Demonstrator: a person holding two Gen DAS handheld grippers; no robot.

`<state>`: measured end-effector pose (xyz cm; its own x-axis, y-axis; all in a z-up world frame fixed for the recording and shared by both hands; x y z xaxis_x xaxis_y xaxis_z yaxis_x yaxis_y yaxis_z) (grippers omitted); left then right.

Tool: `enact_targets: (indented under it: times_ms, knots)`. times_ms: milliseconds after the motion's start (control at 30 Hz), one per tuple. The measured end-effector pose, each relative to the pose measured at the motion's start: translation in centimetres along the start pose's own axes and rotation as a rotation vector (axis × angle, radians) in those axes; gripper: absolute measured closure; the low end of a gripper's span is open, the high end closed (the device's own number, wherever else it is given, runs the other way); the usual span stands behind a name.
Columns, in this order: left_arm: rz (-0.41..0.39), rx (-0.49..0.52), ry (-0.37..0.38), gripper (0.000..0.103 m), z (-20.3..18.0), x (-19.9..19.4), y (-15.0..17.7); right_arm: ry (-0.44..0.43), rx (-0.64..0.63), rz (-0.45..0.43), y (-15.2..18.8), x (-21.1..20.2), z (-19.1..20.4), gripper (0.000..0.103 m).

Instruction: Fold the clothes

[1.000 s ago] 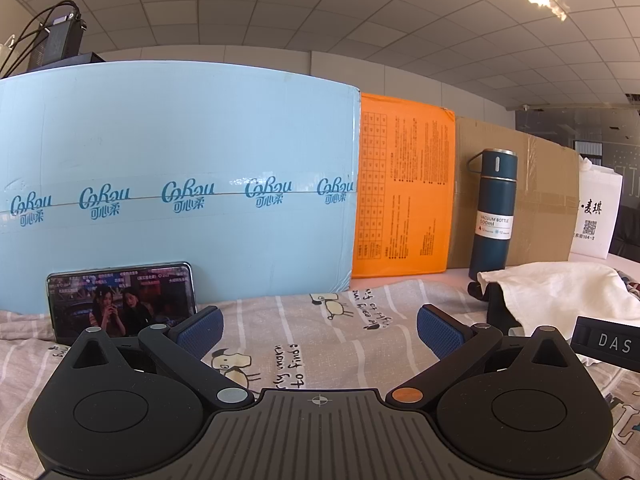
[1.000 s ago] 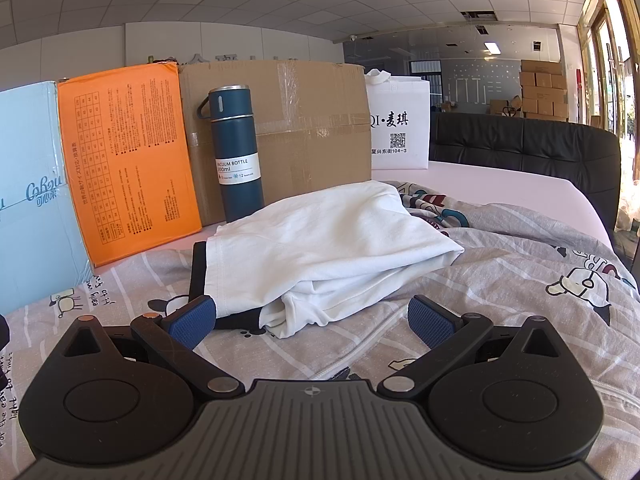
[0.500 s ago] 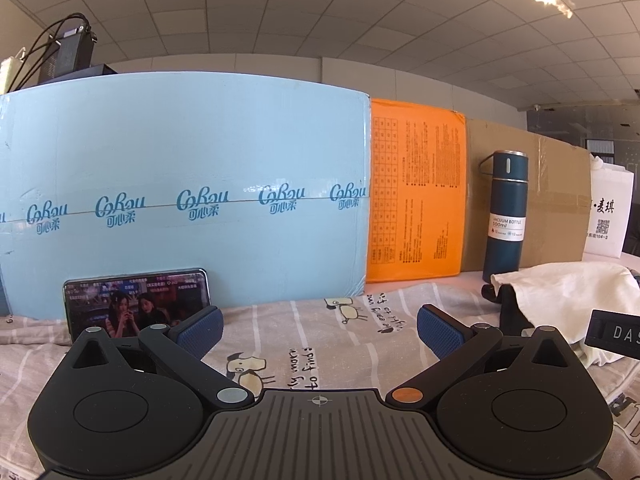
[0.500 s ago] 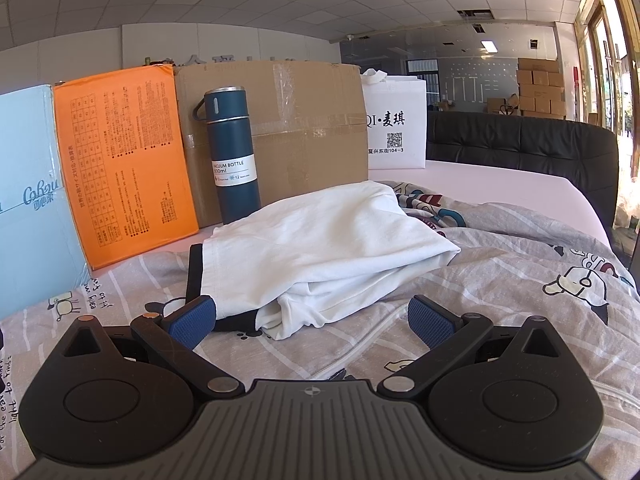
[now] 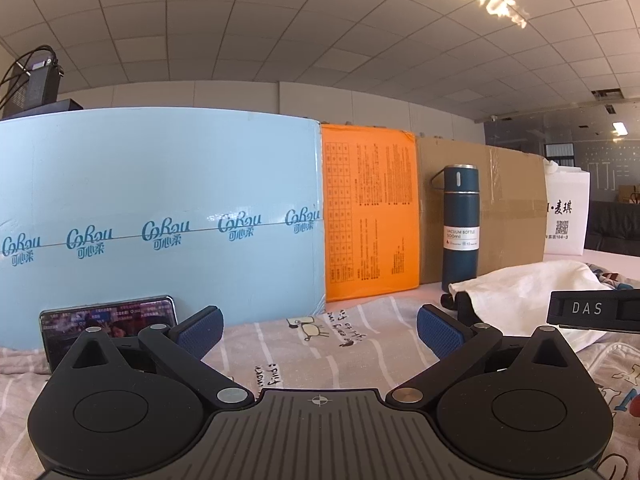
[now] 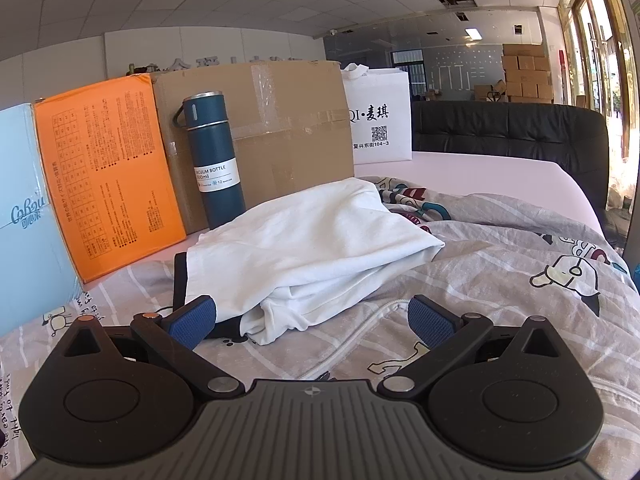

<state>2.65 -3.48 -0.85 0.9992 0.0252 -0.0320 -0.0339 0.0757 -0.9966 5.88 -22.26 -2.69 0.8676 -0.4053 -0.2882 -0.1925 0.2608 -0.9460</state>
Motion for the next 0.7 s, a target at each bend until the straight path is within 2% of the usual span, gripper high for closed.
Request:
enact_targets:
  times_ms: [167, 233, 700]
  knots:
    - [-0.028, 0.014, 0.052, 0.000, -0.60, -0.58, -0.27, -0.015, 0.006, 0.007, 0.07, -0.05, 0.09, 0.000]
    - [-0.049, 0.016, 0.047, 0.000, -0.59, -0.89, -0.48, -0.014, 0.008, 0.008, 0.10, -0.06, 0.09, 0.000]
    - [-0.047, -0.013, 0.027, 0.000, 0.03, -0.54, -0.57, -0.023, 0.015, 0.023, 0.24, 0.07, 0.15, 0.000]
Point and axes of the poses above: each gripper's, at about its wrist camera, not at the fingertips, and x roughly the way its jaws point, z to its left, y to its underside, the point moved 6 cm from there along x, roughly the way its jaws point, and after that the axes turned 5 degrees about -z, right-handed, at the moved point
